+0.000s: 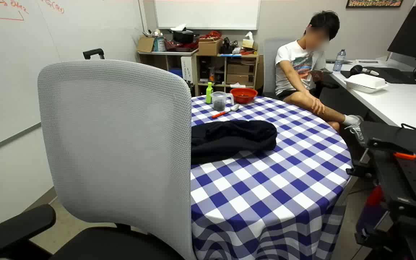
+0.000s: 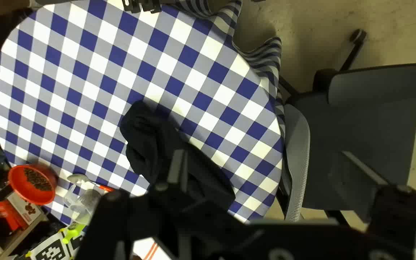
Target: Put the shirt on the chair.
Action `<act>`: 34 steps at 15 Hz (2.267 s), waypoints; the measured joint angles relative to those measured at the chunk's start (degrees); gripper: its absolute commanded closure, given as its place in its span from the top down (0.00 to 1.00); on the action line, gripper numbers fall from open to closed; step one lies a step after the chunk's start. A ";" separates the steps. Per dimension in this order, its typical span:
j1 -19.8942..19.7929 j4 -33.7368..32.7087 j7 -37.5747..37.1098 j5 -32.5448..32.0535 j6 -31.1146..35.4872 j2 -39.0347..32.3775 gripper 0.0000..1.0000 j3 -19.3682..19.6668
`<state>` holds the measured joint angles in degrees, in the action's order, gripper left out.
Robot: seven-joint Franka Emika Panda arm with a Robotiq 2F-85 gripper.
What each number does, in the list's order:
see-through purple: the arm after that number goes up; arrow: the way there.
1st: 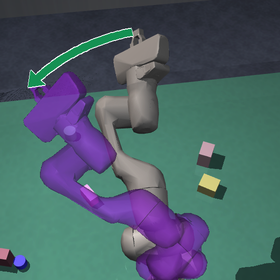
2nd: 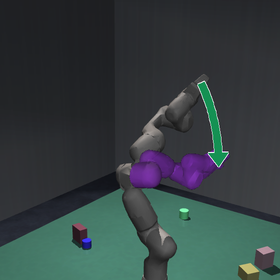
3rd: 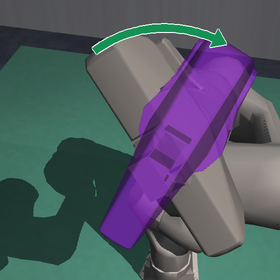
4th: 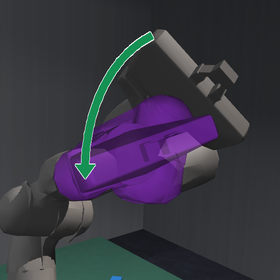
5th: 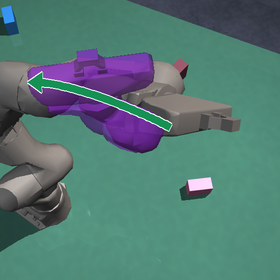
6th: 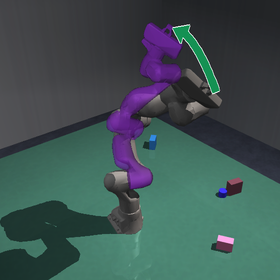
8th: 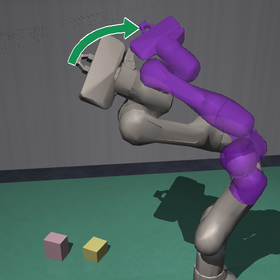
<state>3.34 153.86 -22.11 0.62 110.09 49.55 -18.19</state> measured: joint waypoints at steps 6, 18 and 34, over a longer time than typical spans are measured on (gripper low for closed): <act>-1.80 0.97 -0.01 -3.09 1.89 -1.35 1.00 0.27; -17.37 2.89 -5.62 -22.58 26.93 -20.17 1.00 1.44; -24.79 -0.12 -27.55 -46.88 28.94 -28.75 1.00 -4.73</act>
<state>-21.45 153.74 -49.65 -46.26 139.02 20.80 -22.92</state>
